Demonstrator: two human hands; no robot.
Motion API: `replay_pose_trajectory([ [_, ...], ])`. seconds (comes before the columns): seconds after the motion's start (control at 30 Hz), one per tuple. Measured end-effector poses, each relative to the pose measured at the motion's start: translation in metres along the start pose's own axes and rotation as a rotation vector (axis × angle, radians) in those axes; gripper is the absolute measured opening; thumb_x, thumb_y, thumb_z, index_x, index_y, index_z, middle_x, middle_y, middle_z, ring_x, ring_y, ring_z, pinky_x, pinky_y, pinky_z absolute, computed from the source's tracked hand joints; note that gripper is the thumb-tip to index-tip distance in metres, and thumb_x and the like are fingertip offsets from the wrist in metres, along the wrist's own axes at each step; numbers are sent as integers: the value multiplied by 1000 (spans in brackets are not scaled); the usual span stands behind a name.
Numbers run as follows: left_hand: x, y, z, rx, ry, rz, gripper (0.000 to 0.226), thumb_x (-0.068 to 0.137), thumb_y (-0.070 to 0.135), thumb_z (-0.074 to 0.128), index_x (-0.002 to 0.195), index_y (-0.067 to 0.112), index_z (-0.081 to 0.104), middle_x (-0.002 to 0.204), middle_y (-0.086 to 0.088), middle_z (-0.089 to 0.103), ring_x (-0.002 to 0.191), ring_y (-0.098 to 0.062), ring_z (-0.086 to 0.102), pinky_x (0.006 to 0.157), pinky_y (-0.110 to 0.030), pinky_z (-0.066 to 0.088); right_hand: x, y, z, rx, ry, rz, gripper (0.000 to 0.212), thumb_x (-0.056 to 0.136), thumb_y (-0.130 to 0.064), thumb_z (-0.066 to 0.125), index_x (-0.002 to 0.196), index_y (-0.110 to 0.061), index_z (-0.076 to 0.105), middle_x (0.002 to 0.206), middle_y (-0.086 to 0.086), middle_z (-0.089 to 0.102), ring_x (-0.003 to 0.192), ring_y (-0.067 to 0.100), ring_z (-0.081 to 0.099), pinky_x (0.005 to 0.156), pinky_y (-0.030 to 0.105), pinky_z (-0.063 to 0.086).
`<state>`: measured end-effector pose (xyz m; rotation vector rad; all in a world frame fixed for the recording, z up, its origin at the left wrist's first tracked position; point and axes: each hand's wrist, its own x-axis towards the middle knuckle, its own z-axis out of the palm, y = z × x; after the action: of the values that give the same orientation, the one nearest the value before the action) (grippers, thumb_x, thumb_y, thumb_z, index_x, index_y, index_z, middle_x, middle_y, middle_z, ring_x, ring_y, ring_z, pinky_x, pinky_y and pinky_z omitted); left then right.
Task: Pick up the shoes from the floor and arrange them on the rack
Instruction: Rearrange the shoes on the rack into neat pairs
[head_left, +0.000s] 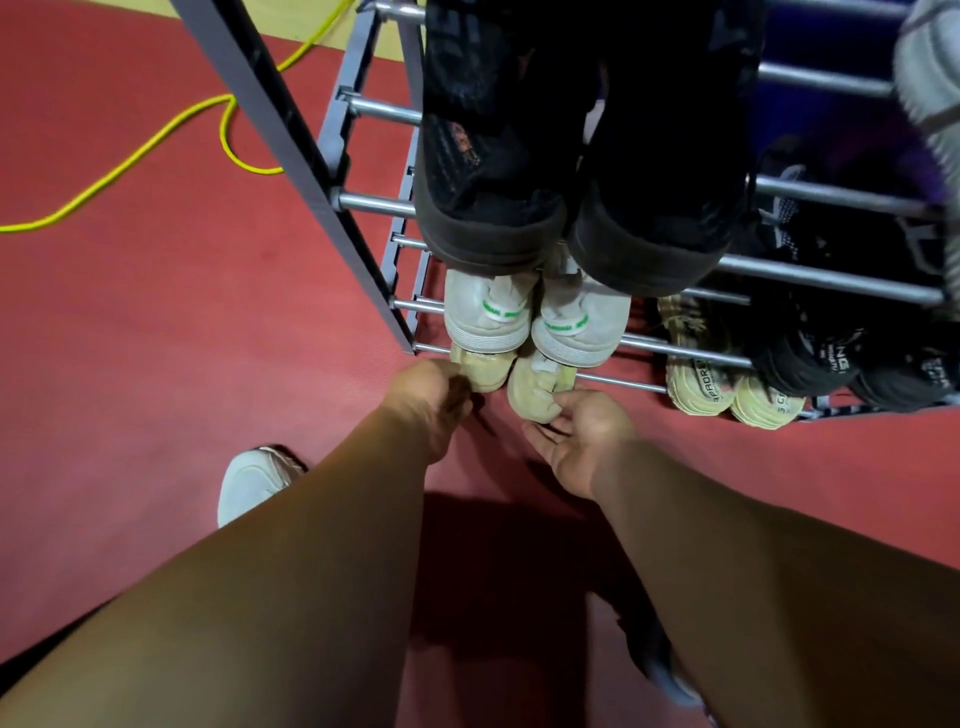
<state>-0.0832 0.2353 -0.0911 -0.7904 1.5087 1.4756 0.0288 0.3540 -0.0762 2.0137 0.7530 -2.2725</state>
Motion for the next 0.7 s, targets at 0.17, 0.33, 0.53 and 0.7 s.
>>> replay_pose_trajectory([
  [0.17, -5, 0, 4, -55, -1, -50, 14, 92, 7, 54, 80, 8, 61, 71, -8, 55, 61, -19, 51, 67, -31, 46, 1, -3, 0, 34, 17, 2, 22, 100, -8, 52, 107, -17, 70, 116, 14, 71, 105, 29, 69, 100, 48, 55],
  [0.33, -2, 0, 9, -65, -6, -64, 12, 95, 12, 54, 89, 9, 64, 93, -12, 64, 86, -24, 58, 70, -30, 51, 0, -2, 3, 63, 9, -10, 33, 101, -10, 50, 117, -29, 72, 118, 4, 72, 106, 24, 68, 102, 44, 53],
  [0.53, 3, -2, 10, -91, -18, -82, 15, 96, 14, 55, 84, 8, 63, 84, -9, 62, 80, -21, 57, 83, -31, 53, 1, -5, 5, 74, 12, -16, 33, 102, -12, 51, 119, -30, 71, 119, 1, 73, 105, 21, 69, 102, 41, 53],
  [0.7, 6, -4, 11, -99, 4, -59, 7, 94, 14, 58, 91, 10, 63, 96, -11, 62, 85, -23, 58, 70, -28, 53, 4, -4, 7, 89, 19, -33, 35, 103, -12, 50, 124, -31, 70, 120, 1, 72, 103, 22, 69, 101, 42, 54],
])
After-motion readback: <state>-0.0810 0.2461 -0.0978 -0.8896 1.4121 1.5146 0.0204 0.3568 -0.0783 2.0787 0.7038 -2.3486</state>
